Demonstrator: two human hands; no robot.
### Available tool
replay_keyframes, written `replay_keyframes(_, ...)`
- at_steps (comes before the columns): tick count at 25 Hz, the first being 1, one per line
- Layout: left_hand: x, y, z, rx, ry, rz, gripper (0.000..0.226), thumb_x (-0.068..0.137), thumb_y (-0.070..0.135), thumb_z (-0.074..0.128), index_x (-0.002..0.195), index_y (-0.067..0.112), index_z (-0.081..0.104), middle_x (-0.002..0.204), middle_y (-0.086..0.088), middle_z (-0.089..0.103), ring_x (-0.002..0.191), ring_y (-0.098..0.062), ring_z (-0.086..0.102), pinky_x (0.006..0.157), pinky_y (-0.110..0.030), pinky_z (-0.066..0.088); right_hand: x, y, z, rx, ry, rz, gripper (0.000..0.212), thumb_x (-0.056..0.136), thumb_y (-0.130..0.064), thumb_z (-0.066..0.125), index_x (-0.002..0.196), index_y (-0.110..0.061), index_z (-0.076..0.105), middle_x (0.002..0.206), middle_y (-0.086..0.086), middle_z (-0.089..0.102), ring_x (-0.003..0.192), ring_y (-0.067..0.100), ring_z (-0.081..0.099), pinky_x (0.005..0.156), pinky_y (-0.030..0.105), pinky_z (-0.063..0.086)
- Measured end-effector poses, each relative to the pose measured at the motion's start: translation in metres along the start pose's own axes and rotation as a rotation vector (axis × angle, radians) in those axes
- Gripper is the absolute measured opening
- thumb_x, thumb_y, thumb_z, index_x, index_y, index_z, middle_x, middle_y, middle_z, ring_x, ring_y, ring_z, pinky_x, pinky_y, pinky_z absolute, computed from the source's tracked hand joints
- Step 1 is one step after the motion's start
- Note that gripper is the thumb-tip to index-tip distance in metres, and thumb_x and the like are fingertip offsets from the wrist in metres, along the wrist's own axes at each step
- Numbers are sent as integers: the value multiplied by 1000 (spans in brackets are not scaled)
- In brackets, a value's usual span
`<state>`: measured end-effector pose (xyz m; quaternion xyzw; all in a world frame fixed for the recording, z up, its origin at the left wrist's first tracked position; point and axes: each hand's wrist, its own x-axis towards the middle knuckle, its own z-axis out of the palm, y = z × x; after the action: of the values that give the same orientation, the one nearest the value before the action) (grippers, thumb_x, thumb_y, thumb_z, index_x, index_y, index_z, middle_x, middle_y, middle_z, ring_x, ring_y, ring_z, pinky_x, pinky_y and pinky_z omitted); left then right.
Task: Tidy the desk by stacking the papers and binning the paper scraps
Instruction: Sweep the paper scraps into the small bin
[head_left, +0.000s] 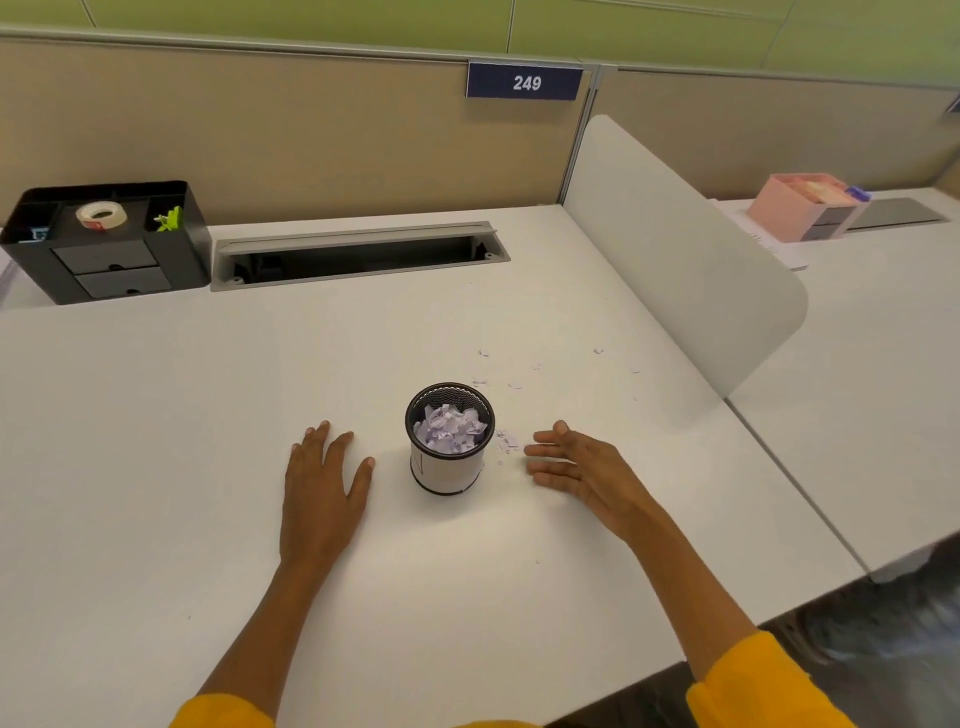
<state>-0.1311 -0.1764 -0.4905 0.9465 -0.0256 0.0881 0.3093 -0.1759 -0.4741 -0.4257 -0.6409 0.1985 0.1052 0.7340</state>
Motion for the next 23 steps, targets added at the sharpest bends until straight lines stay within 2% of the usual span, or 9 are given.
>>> replay_keyframes(2, 0, 0, 0, 2, 0, -5, 44, 93, 30, 53, 132, 10, 49, 151, -10, 30, 142, -26, 18, 116, -32, 9, -7, 2, 6, 8, -105, 77, 57, 81, -49, 55, 103, 2, 64, 101, 23, 69, 85, 30, 69, 79, 39, 58)
replay_keyframes(4, 2, -3, 2, 13, 2, 2, 44, 93, 30, 53, 131, 9, 50, 150, -11, 31, 142, -26, 19, 116, -33, 9, -17, 4, 7, -114, -264, 216, 61, 81, -54, 53, 100, 4, 65, 96, 27, 69, 81, 33, 69, 74, 39, 59)
replay_keyframes(6, 2, -4, 2, 24, 3, 11, 44, 92, 30, 53, 130, 8, 51, 149, -12, 33, 141, -27, 21, 117, -34, 11, -22, 9, 4, -230, -373, 286, 67, 80, -57, 56, 102, 5, 65, 99, 29, 68, 86, 37, 69, 75, 40, 58)
replay_keyframes(8, 2, -4, 3, 27, 7, 15, 44, 92, 30, 53, 130, 8, 52, 149, -13, 34, 141, -27, 22, 117, -34, 10, -21, 10, 2, -212, -371, 278, 66, 82, -53, 55, 107, 7, 62, 104, 30, 67, 96, 41, 67, 82, 42, 57)
replay_keyframes(12, 2, -4, 3, 29, 13, 12, 44, 93, 30, 53, 131, 8, 51, 149, -12, 33, 141, -27, 21, 116, -33, 10, 0, 3, 7, -61, -209, 157, 58, 82, -45, 57, 115, 3, 59, 112, 25, 66, 103, 37, 66, 92, 42, 54)
replay_keyframes(16, 1, -4, 4, 32, 10, 18, 44, 92, 30, 54, 130, 9, 51, 149, -12, 33, 141, -26, 22, 116, -35, 11, 20, -11, 14, -83, -35, -43, 41, 79, -36, 67, 106, -6, 66, 106, 17, 66, 92, 25, 68, 90, 37, 54)
replay_keyframes(19, 1, -4, 4, 26, 11, 6, 44, 92, 30, 53, 131, 10, 51, 149, -11, 33, 141, -26, 21, 116, -34, 11, 21, -8, 7, -412, 364, -293, 13, 83, -18, 70, 96, -16, 69, 99, 5, 70, 83, 15, 66, 81, 28, 53)
replay_keyframes(21, 2, -5, 4, 30, 15, 9, 44, 92, 31, 53, 130, 9, 51, 149, -11, 33, 141, -27, 22, 116, -35, 12, 18, 8, 3, -674, 551, -390, 25, 89, -17, 61, 114, -16, 63, 118, 5, 62, 106, 17, 58, 96, 28, 45)
replay_keyframes(23, 2, -3, 5, 30, 16, 13, 44, 92, 30, 54, 130, 9, 51, 149, -12, 34, 141, -27, 22, 116, -35, 12, 19, 31, 7, -895, 477, -327, 48, 96, -23, 50, 141, -8, 39, 148, 11, 36, 139, 22, 31, 116, 30, 20)
